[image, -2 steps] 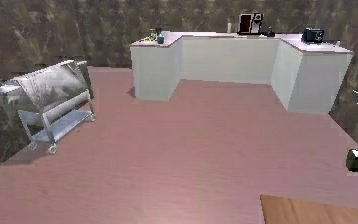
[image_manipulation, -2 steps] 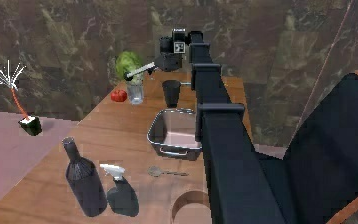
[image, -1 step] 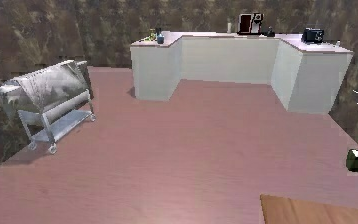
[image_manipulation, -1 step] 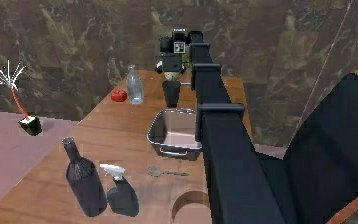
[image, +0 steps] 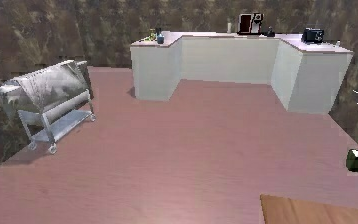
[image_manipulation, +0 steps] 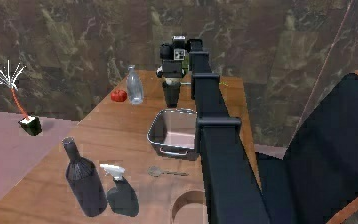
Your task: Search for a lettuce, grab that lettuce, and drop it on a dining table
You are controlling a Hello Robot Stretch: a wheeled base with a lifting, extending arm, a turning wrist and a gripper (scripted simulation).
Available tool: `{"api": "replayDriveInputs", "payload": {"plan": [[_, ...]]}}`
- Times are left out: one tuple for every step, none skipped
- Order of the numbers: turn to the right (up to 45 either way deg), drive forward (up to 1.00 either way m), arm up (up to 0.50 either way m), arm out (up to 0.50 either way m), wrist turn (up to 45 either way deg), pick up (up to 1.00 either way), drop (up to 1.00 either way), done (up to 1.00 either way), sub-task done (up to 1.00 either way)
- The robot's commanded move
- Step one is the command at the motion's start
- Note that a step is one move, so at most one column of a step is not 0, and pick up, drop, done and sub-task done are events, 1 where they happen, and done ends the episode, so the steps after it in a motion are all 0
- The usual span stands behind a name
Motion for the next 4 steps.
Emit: {"api": "replayDriveInputs", "payload": {"plan": [[0.0, 0.00, -0.32, 0.00, 0.0, 0.00, 0.00, 0.00, 0.00], [0.0, 0.00, 0.00, 0.00, 0.0, 0.00, 1.00, 0.00, 0.00], [0.0, 0.00, 0.02, 0.00, 0.0, 0.00, 0.00, 0.00, 0.00], [0.0, 0.00, 0.00, -0.08, 0.0, 0.00, 0.00, 0.00, 0.00]]}}
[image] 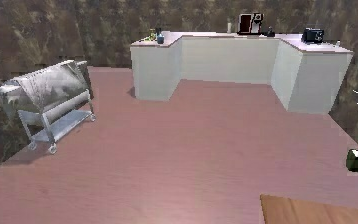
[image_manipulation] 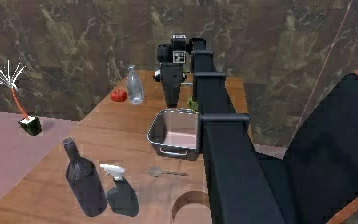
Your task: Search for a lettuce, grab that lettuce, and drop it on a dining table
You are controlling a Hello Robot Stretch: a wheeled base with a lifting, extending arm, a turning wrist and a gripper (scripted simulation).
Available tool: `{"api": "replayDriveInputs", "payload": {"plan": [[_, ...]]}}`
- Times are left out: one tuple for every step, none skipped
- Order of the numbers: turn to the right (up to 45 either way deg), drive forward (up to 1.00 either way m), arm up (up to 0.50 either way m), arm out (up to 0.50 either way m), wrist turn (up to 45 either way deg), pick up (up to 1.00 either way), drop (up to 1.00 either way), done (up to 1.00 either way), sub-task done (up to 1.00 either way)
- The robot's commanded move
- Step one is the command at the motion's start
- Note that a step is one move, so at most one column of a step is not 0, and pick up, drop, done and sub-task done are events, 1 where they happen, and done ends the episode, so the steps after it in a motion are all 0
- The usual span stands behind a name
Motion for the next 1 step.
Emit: {"api": "replayDriveInputs", "payload": {"plan": [[0.0, 0.00, 0.00, 0.00, 0.0, 0.00, 0.00, 1.00, 0.00]]}}
